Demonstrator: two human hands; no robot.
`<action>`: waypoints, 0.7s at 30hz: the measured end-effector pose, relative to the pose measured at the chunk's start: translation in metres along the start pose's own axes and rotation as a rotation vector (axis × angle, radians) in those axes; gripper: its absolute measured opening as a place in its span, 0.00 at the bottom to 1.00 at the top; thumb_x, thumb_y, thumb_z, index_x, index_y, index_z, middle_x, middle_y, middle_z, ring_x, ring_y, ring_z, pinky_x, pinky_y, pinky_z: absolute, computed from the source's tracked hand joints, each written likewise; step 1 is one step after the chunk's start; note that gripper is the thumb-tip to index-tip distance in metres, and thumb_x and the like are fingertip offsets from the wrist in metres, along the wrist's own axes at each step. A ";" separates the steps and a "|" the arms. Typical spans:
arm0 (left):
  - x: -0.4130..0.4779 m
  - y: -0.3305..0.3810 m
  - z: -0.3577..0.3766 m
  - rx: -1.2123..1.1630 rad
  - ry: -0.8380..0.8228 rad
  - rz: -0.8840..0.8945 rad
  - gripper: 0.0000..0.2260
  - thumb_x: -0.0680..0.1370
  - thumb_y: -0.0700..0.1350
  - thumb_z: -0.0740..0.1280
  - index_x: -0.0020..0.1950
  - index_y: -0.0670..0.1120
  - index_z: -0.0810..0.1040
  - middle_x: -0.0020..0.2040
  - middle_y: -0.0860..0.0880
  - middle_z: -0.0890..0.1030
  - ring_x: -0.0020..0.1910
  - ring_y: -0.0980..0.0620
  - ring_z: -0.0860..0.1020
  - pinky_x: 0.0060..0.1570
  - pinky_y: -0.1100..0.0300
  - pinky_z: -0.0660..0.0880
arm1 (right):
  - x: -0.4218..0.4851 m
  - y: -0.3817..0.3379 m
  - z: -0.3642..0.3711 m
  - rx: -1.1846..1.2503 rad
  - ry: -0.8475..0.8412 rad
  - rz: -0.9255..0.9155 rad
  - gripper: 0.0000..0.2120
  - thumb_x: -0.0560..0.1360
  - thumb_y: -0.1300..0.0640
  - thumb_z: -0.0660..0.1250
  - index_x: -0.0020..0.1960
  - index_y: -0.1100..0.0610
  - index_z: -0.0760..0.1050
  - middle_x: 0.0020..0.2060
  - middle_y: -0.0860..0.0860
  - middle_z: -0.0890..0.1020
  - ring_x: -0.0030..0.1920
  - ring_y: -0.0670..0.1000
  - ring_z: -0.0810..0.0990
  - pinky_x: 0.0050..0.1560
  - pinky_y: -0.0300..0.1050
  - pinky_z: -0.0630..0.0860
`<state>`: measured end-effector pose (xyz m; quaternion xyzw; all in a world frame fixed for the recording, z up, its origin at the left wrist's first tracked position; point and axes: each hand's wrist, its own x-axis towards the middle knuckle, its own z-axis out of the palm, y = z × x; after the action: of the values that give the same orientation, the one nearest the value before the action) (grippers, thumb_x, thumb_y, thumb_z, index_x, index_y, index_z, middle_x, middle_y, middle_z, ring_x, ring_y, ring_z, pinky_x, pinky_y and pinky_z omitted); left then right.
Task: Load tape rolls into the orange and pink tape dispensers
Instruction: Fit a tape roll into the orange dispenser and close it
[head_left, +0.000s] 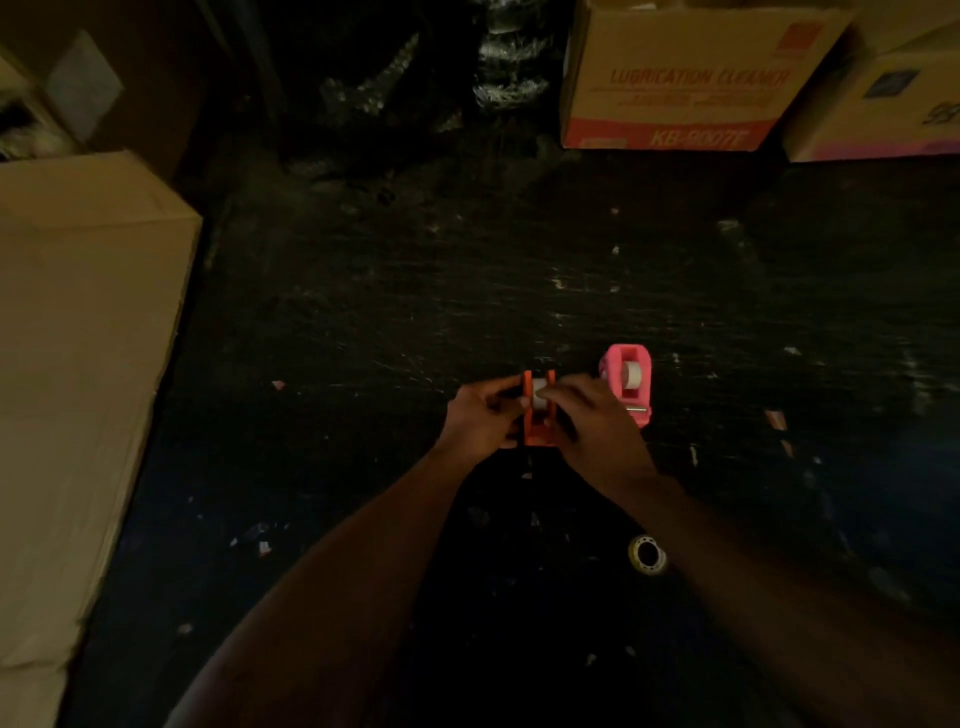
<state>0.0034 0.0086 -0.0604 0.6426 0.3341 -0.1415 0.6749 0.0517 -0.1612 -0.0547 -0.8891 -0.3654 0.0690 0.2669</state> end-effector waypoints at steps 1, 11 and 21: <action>0.001 -0.002 0.000 -0.004 -0.007 0.005 0.16 0.78 0.43 0.70 0.63 0.58 0.81 0.54 0.51 0.86 0.49 0.51 0.86 0.51 0.48 0.83 | 0.001 0.000 0.000 -0.012 0.001 -0.003 0.17 0.72 0.62 0.68 0.60 0.54 0.77 0.57 0.53 0.78 0.55 0.54 0.77 0.53 0.49 0.76; 0.004 -0.009 0.000 0.036 0.037 0.017 0.13 0.78 0.46 0.71 0.63 0.53 0.82 0.51 0.47 0.87 0.43 0.53 0.86 0.44 0.56 0.83 | 0.014 0.000 -0.003 -0.072 0.018 -0.067 0.17 0.69 0.61 0.73 0.57 0.57 0.78 0.57 0.57 0.80 0.57 0.58 0.78 0.54 0.54 0.77; 0.009 -0.011 -0.002 0.056 0.027 0.015 0.15 0.77 0.48 0.73 0.63 0.55 0.82 0.48 0.52 0.86 0.46 0.50 0.86 0.49 0.51 0.84 | 0.017 0.006 -0.007 -0.112 0.003 -0.147 0.12 0.73 0.60 0.70 0.56 0.57 0.80 0.59 0.59 0.82 0.56 0.61 0.81 0.52 0.55 0.80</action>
<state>0.0027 0.0110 -0.0747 0.6655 0.3345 -0.1369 0.6531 0.0695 -0.1564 -0.0504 -0.8735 -0.4328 0.0274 0.2214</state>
